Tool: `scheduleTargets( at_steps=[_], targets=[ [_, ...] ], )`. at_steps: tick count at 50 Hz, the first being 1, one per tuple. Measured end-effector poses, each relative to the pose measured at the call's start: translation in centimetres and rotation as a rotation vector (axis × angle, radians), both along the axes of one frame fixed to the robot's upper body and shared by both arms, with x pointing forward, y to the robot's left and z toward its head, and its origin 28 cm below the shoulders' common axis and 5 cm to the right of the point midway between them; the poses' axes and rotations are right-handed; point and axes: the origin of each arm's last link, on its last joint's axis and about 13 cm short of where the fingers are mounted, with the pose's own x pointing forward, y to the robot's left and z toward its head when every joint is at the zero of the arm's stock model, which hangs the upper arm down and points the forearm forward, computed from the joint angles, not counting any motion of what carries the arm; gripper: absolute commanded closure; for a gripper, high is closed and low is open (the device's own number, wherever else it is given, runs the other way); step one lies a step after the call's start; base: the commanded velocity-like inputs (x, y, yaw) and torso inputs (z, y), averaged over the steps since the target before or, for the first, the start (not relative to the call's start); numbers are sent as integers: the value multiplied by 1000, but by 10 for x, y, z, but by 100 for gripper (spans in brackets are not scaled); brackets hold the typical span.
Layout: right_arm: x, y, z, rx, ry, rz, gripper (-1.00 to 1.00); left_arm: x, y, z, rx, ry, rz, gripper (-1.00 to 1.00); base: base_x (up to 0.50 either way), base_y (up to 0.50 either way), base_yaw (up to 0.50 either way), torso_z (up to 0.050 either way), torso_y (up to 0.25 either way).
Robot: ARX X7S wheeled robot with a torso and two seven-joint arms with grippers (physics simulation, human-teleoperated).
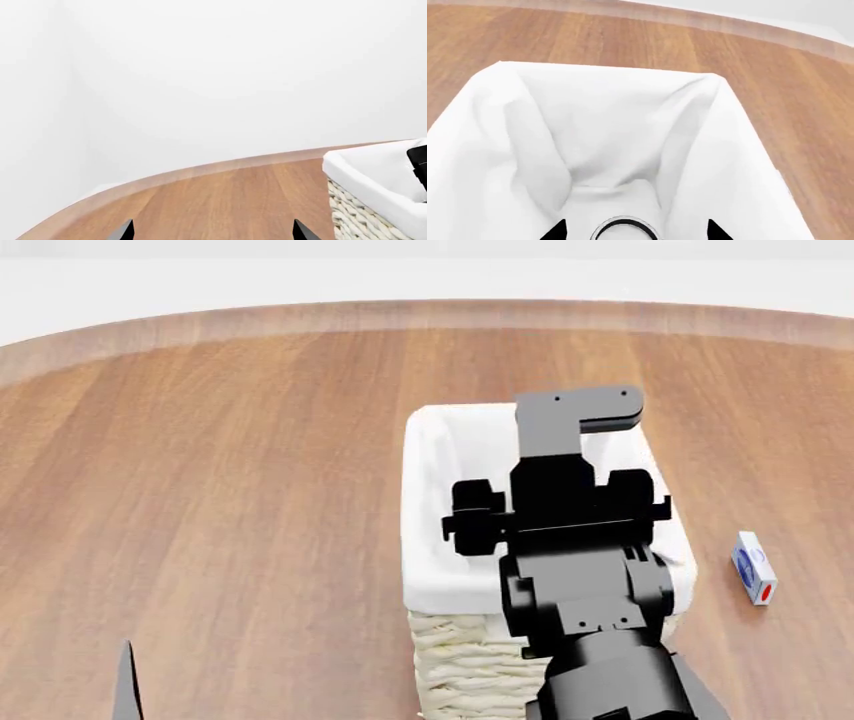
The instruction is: Pick up the alphabet soup and put it in the basket.
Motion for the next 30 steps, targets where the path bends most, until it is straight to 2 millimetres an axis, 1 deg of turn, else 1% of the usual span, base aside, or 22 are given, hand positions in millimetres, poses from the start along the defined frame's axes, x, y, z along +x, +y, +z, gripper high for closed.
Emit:
scheduleTargets(
  at_steps=[10,14,24,30],
  targets=[
    [1,-1,1,-11,-7,1,-100,0,0,0,-1,0,0,-100,0,0,0,0,0],
    [2,0,3,-2,-41,-1,-100,0,0,0,-1,0,-1,-100,0,0,0,0,0],
    [15,3,24,83,-300,-1,-100,0,0,0,-1,0,0,-100,0,0,0,0,0],
    [19,4,37,123,-421,-6,-100,0,0,0,-1,0,0,-100,0,0,0,0,0]
  ],
)
